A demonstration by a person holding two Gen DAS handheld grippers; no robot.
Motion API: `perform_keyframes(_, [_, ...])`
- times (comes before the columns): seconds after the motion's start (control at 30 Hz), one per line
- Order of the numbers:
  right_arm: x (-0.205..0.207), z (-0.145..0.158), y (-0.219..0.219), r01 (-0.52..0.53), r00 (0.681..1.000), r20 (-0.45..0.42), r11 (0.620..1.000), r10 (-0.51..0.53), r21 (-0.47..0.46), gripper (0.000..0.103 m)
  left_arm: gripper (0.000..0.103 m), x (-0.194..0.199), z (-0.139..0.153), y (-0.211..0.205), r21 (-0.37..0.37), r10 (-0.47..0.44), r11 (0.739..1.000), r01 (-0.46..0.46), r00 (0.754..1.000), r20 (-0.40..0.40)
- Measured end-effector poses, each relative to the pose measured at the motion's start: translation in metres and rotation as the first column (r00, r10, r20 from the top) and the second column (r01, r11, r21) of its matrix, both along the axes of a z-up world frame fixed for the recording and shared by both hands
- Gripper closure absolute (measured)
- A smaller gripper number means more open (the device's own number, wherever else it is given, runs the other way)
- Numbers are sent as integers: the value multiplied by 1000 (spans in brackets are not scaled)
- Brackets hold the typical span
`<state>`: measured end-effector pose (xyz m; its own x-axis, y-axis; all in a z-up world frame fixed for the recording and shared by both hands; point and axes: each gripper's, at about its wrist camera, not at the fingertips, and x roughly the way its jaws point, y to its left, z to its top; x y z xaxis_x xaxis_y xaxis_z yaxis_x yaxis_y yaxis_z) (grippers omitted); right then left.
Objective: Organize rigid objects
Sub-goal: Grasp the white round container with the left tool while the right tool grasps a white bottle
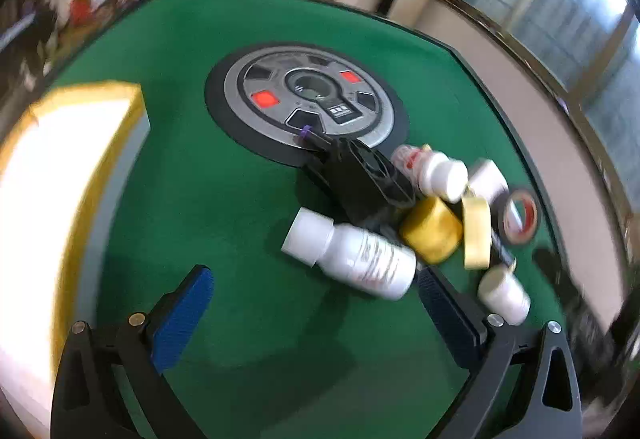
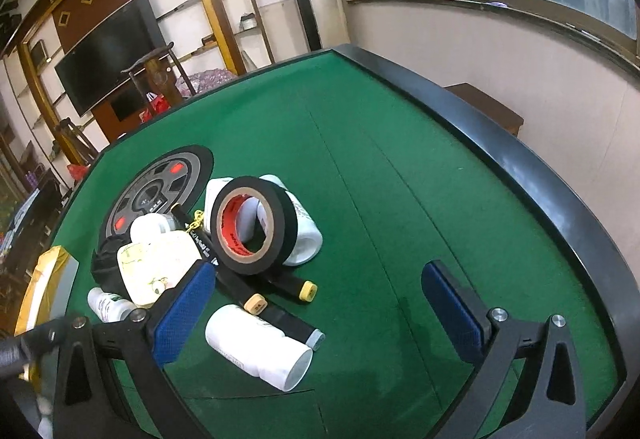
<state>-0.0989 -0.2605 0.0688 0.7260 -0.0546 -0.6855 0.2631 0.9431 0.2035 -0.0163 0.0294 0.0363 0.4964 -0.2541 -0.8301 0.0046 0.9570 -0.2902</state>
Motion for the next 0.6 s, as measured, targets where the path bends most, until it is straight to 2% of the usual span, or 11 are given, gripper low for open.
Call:
perform_keyframes(0.03, [0,0,1,-7,1000,0,1000,7,-4,0,1,4,-3,-1,-30,21,999,-21,1000,-5])
perform_keyframes(0.1, [1,0,3,-20,1000,-2,1000,20,-14,0,1,9,-8,-8,-35,23,999,-23,1000,-7])
perform_keyframes(0.17, [0,0,7,-27,1000,-2,999,27,-24,0,20,15,-16,-16,-20,-23,1000,23,1000,-14])
perform_keyframes(0.2, [0,0,9,-28,1000,0,999,28,-26,0,25,16,-17,-16,-50,-48,998,47,999,-12])
perform_keyframes(0.23, [0,0,8,-29,1000,-1,999,29,-26,0,34,15,-17,-14,-49,-49,998,48,999,-15])
perform_keyframes(0.27, [0,0,9,-27,1000,-1,999,27,-24,0,37,14,-17,-11,-38,-50,998,49,998,-28])
perform_keyframes(0.5, [2,-1,10,-25,1000,-5,1000,25,13,0,36,-12,-10,-3,24,-94,995,95,995,-28])
perform_keyframes(0.6, [3,-2,9,-27,1000,-10,999,28,16,0,28,-14,-16,-14,18,-96,995,97,994,-45])
